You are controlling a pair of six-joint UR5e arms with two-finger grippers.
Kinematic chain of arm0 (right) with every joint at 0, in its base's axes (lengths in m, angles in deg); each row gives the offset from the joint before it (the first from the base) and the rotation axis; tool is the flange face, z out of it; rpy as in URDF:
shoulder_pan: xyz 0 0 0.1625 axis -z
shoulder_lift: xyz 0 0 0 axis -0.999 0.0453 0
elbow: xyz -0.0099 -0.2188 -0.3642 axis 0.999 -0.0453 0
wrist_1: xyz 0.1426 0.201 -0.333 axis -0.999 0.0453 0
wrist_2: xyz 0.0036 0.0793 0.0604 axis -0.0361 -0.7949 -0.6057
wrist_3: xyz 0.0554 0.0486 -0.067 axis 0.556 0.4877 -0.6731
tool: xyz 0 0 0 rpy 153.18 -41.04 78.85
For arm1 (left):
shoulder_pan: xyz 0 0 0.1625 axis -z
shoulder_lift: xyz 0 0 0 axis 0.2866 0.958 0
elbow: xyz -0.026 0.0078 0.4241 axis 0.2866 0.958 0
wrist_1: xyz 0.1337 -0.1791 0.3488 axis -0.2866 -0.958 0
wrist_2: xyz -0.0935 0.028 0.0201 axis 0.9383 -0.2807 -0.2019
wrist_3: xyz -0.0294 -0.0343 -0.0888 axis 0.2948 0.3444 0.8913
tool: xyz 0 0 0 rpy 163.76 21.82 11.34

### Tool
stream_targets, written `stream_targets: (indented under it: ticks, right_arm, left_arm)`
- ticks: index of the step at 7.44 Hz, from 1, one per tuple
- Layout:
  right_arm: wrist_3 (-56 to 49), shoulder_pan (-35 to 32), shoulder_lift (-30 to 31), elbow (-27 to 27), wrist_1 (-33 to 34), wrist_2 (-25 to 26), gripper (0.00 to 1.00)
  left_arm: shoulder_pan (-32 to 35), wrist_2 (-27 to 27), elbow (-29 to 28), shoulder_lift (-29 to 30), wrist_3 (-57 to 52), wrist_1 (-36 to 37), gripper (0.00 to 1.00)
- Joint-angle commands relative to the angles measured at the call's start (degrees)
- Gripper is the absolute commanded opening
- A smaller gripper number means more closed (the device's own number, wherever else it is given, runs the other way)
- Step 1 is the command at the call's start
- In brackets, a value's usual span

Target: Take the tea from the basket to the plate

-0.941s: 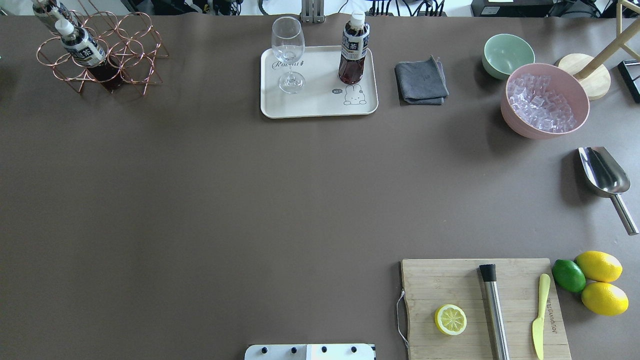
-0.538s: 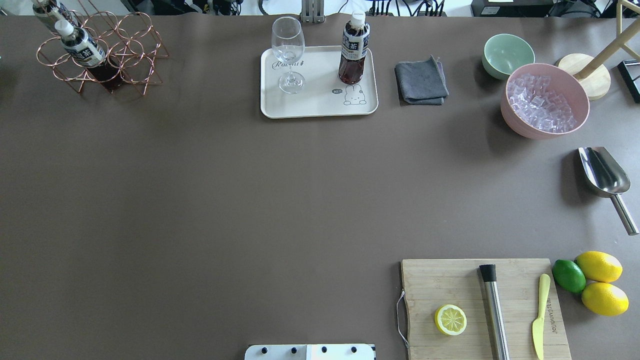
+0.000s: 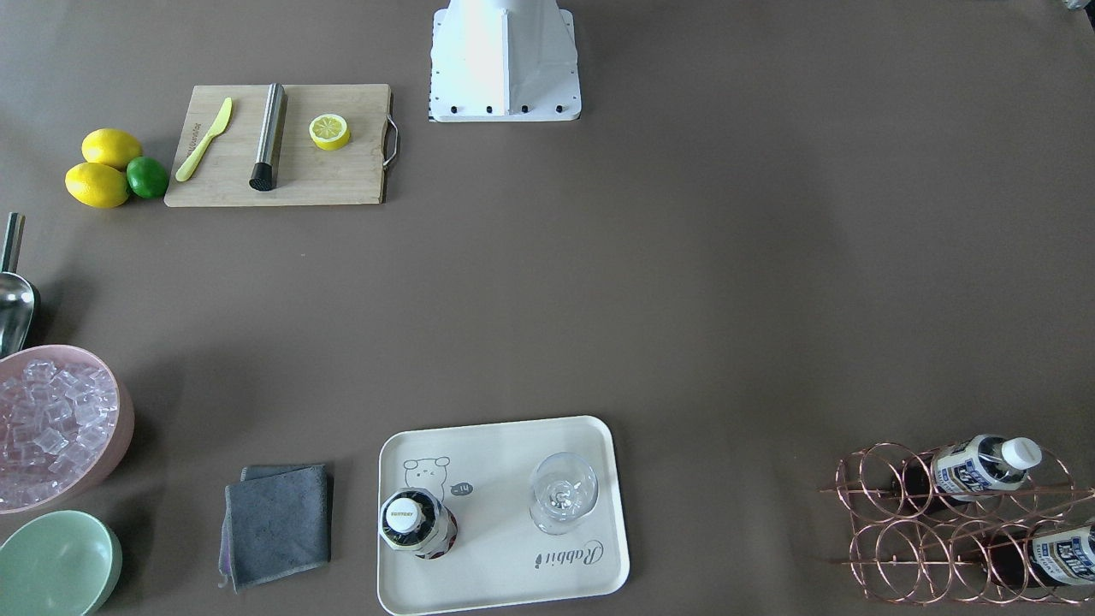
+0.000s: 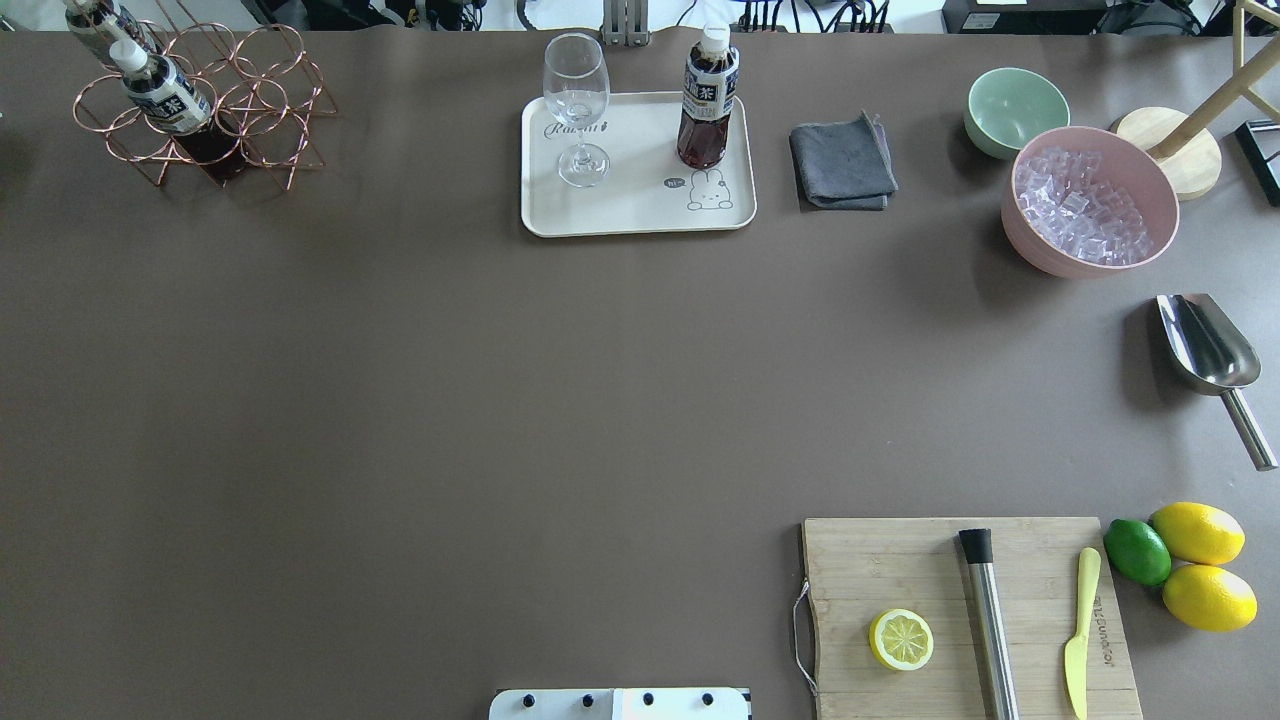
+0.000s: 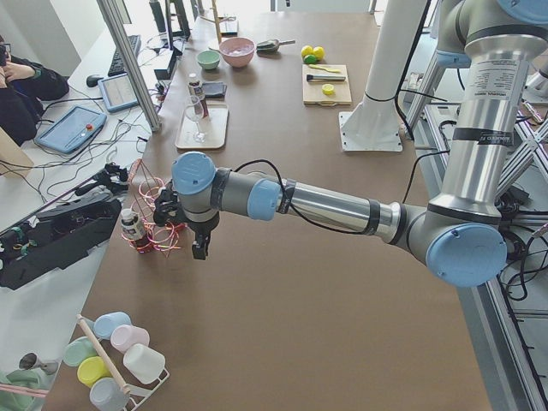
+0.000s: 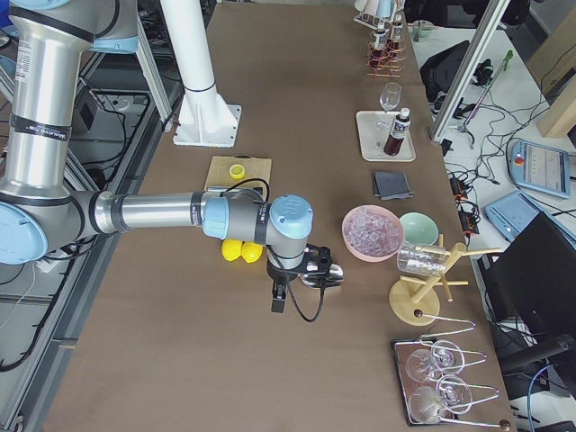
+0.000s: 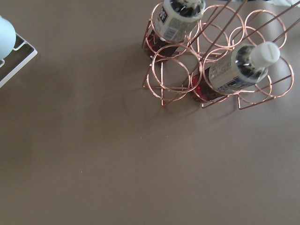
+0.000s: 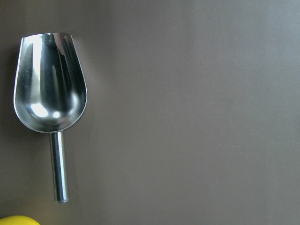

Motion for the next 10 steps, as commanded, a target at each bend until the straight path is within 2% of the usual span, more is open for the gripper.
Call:
stream_targets:
  ticks: [1, 2, 3, 10]
  right_arm:
    - [0.00, -0.86, -0.11, 0.07, 0.15, -0.72, 1.00]
    - [0.00, -0.86, -0.11, -0.01, 0.15, -0.80, 1.00]
    - [0.00, -0.95, -0.11, -0.01, 0.15, -0.89, 1.00]
    - [-0.08, -0.86, -0.29, -0.45, -0.02, 0.78, 1.00]
  left_arm:
    - [3.14, -5.34, -0.04, 0.18, -12.78, 15.94, 0.98]
    - [3.07, -8.48, -0.04, 1.05, -14.04, 20.88, 0.98]
    - [3.07, -10.68, -0.13, 0.97, -13.70, 21.45, 0.98]
    - [1.57, -10.70, -0.03, -0.60, -13.09, 20.84, 0.98]
